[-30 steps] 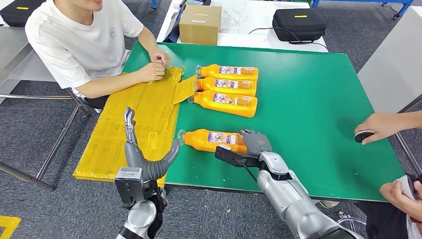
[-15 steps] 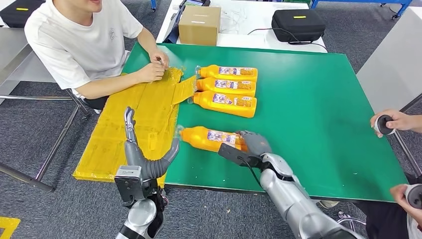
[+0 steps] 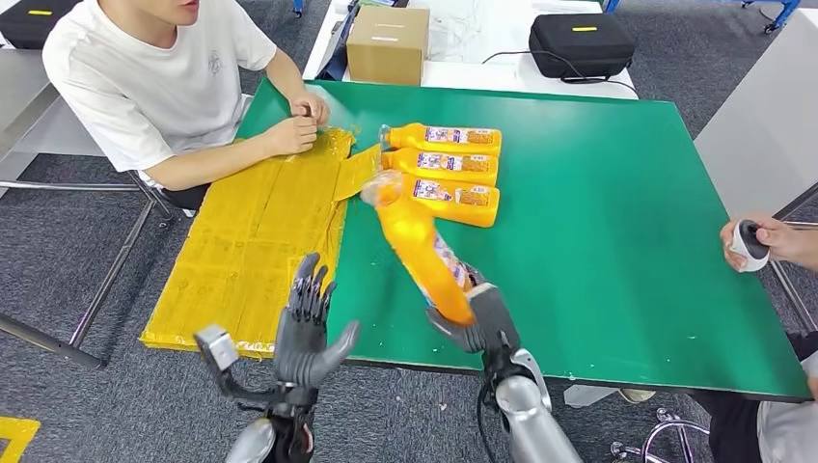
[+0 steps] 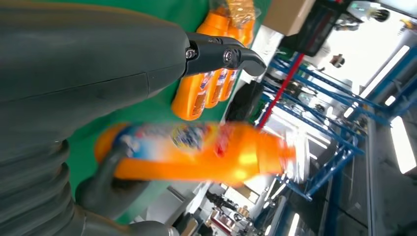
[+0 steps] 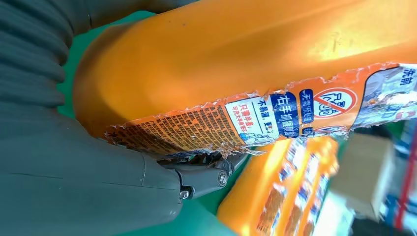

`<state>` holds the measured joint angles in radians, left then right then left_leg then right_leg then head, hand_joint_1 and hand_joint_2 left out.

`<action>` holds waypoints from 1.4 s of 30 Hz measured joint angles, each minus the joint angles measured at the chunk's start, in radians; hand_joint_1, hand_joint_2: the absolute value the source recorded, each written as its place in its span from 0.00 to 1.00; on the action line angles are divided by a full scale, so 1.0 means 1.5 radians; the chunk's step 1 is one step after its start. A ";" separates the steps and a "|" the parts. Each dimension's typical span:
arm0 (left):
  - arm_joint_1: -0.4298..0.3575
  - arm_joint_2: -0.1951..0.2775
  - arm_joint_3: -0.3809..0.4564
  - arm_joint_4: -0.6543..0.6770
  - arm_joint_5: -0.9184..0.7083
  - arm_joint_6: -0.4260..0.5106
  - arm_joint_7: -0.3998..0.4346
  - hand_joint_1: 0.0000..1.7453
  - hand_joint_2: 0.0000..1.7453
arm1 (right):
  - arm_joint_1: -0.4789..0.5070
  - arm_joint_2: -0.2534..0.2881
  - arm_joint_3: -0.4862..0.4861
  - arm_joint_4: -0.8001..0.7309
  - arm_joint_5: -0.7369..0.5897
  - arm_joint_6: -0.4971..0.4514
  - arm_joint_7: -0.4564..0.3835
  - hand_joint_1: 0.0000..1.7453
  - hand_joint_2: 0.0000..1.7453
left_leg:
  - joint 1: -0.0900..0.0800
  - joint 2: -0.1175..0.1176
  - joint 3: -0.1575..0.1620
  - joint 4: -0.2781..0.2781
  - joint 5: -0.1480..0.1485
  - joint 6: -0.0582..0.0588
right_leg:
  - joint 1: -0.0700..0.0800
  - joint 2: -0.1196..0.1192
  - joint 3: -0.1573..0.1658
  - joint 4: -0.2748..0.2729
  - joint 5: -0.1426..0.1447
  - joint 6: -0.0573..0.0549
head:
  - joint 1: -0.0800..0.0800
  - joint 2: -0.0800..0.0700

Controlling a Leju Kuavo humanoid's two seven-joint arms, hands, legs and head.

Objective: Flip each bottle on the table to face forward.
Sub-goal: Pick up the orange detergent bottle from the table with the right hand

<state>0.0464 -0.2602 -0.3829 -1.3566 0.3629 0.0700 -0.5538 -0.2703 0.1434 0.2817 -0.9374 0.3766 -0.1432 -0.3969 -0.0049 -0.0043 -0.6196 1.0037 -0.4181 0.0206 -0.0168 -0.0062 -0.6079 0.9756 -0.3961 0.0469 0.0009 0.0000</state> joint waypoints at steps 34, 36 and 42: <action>0.045 0.034 0.004 -0.065 0.004 -0.135 0.040 0.00 1.00 | 0.040 0.036 0.224 -0.046 0.122 0.017 -0.083 1.00 1.00 | 0.000 0.000 -0.001 0.000 0.000 0.001 | 0.000 0.000 -0.001 0.000 -0.001 0.001 | 0.000 0.000; 0.045 0.034 0.005 -0.064 0.002 -0.130 0.039 0.00 1.00 | 0.035 0.036 0.229 -0.040 0.123 0.017 -0.082 1.00 1.00 | 0.000 0.000 -0.001 0.000 0.000 0.001 | 0.000 0.000 -0.001 0.000 -0.001 0.001 | 0.000 0.000; 0.045 0.034 0.007 -0.064 -0.002 -0.117 0.038 0.00 1.00 | 0.025 0.036 0.245 -0.028 0.130 0.003 -0.081 1.00 1.00 | 0.000 0.000 -0.001 0.000 -0.001 0.001 | 0.000 0.000 -0.001 0.000 -0.001 0.001 | 0.000 0.000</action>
<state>0.1140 -0.2098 -0.3720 -1.4533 0.3598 -0.1052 -0.4971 -0.2320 0.1973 0.6496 -0.9791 0.5712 -0.1382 -0.5180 -0.0051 -0.0043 -0.6217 1.0036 -0.4189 0.0216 -0.0172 -0.0062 -0.6101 0.9756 -0.3977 0.0485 0.0010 0.0000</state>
